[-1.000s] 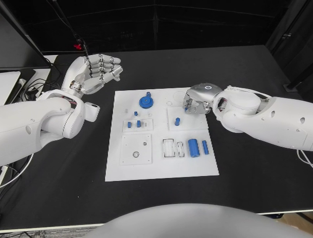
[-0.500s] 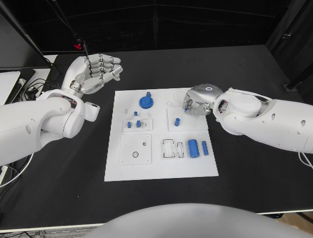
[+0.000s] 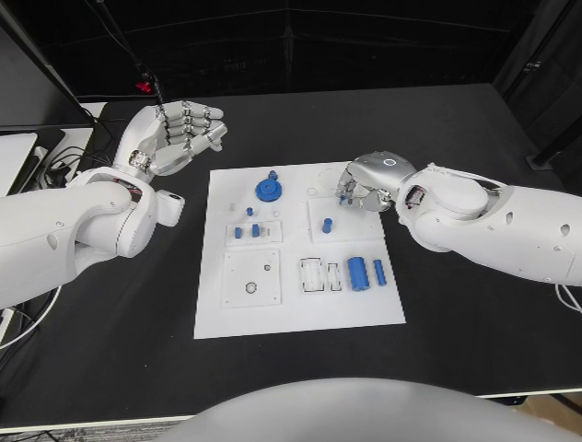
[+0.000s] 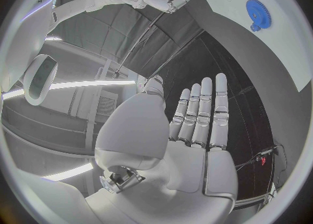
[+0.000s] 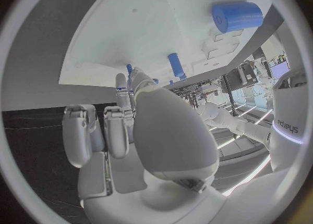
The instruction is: Assemble the parts on the task board
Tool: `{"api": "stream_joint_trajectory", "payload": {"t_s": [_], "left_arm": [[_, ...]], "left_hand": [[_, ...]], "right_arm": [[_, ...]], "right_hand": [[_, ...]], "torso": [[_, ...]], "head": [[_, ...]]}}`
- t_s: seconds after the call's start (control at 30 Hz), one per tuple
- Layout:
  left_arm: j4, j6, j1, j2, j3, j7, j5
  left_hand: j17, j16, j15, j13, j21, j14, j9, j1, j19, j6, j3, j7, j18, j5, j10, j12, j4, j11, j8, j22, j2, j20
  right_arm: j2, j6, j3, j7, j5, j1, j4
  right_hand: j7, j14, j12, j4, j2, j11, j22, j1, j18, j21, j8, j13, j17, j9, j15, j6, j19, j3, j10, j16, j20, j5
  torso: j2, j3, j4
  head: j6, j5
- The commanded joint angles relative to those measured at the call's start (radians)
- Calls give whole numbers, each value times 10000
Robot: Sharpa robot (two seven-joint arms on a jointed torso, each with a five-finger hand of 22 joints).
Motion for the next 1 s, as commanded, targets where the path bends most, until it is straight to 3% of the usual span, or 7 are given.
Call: {"api": "stream_joint_trajectory", "payload": {"t_s": [0.03, 0.4, 0.8, 1.0], "left_arm": [[-2, 18, 10, 6, 9, 263, 41], [-24, 18, 1, 0, 9, 254, 41], [-58, 22, -23, 16, 9, 250, 41], [-84, 15, -33, 30, 9, 249, 42]], "left_hand": [[-8, 37, 26, -17, -4, 69, -11, 22, 69, -54, -49, 301, 123, 53, -45, 69, -6, -12, 41, -11, 84, -26], [-8, 37, 26, -17, -4, 69, -11, 22, 69, -54, -49, 301, 123, 53, -45, 69, -6, -12, 41, -11, 84, -26], [-24, 54, 23, -18, 1, 70, -11, 37, 91, -53, -53, 298, 122, 66, -50, 82, -6, -15, 50, -15, 108, -32], [-24, 54, 23, -18, 1, 70, -11, 37, 91, -53, -53, 298, 122, 66, -50, 82, -6, -15, 50, -15, 108, -32]], "right_arm": [[-14, -464, 5, 142, -74, 19, 47], [-287, -646, 9, 150, -75, 20, 377], [-787, -998, 30, 245, -70, 36, 1246], [-856, -1175, 48, 365, 5, 163, 1727]], "right_hand": [[-41, 1074, -31, -4, 3, -28, 2584, 83, -49, 26, -25, -6, 2629, 52, -73, 144, 1009, 51, 74, 25, -55, 58], [-50, 1074, -86, -18, -33, -39, 2590, 91, -52, 37, -31, -7, 2629, 55, -82, 186, 1013, 117, 136, 25, -61, 70], [-50, 1074, -99, -17, -43, -39, 2601, 87, -57, 54, -33, -7, 2629, 55, -84, 194, 1019, 128, 150, 25, -63, 67], [-48, 1074, -119, -7, -63, -39, 2601, 70, -58, 55, -43, -7, 2629, 53, -87, 196, 1019, 141, 170, 25, -66, 70]], "torso": [[0, -1, 0], [-8, 1, 1], [-8, -3, 3], [-17, -5, 9]], "head": [[-12, 7], [-25, 26], [-51, 59], [-68, 79]]}}
